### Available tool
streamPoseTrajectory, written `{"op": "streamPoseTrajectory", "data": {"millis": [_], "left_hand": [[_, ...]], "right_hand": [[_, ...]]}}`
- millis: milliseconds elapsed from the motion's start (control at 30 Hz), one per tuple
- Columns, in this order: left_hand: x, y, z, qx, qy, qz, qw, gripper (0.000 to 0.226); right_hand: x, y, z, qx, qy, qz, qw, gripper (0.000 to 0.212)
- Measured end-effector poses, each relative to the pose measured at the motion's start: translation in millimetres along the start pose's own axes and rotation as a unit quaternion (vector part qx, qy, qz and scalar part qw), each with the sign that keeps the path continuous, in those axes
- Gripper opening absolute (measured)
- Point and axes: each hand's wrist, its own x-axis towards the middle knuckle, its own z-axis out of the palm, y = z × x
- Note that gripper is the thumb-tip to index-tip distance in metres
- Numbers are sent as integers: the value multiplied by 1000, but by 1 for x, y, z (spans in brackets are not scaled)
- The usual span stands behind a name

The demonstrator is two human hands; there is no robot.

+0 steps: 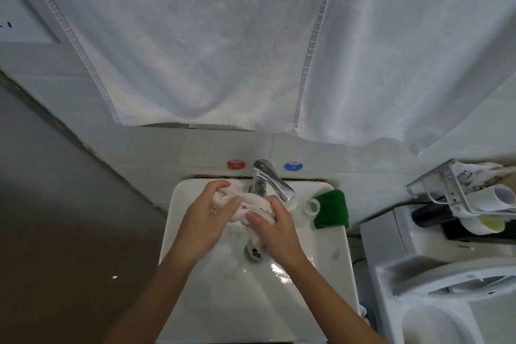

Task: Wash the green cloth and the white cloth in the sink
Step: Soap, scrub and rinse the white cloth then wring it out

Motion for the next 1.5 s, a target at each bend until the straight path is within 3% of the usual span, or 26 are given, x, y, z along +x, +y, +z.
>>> {"op": "streamPoseTrajectory", "data": {"millis": [67, 200, 333, 433, 567, 633, 767, 867, 933, 1000, 1067, 1167, 1267, 1367, 1433, 1500], "left_hand": [[-4, -2, 10, 21, 34, 9, 999, 27], [-4, 1, 28, -44, 110, 37, 992, 25], [10, 1, 7, -71, 114, 94, 986, 36], [17, 0, -13, -73, 110, 119, 984, 38], [16, -1, -24, -72, 67, 143, 985, 35], [14, -5, -23, -81, 50, 124, 988, 45], [7, -10, -9, -85, 39, 87, 992, 60], [-2, -10, 6, -96, 3, 68, 993, 63], [-4, -14, 15, -127, -30, 51, 990, 69], [-3, -14, 22, -166, -7, 38, 985, 58], [-1, -12, 28, -201, 47, 25, 978, 37], [1, -11, 40, -137, 135, 26, 981, 18], [4, -12, 48, -78, 193, 42, 977, 12], [15, -12, 48, -46, 229, 55, 971, 24], [16, -11, 54, -31, 228, 51, 972, 27], [4, -10, 65, -12, 216, 50, 975, 27]], "right_hand": [[3, -4, 2, 12, 10, -7, 1000, 11], [5, -11, 7, -15, -10, 12, 1000, 14], [8, -8, -8, -157, -63, 33, 985, 40], [11, -5, -23, -213, -99, 51, 971, 37], [11, -8, -32, -186, -114, 82, 972, 35], [11, -11, -32, -143, -121, 85, 979, 32], [9, -17, -22, 26, -80, 97, 992, 49], [9, -20, -13, 110, -68, 70, 989, 73], [9, -23, -9, 116, -82, 42, 989, 76], [9, -27, -7, 124, -85, 26, 988, 68], [10, -29, -3, 114, -50, 9, 992, 49], [10, -25, 11, 71, 50, 33, 996, 20], [7, -21, 23, 61, 44, 54, 996, 21], [1, -24, 33, 126, 20, 80, 989, 26], [3, -26, 37, 136, 89, 90, 983, 46], [17, -29, 37, 124, 182, 113, 969, 31]]}}
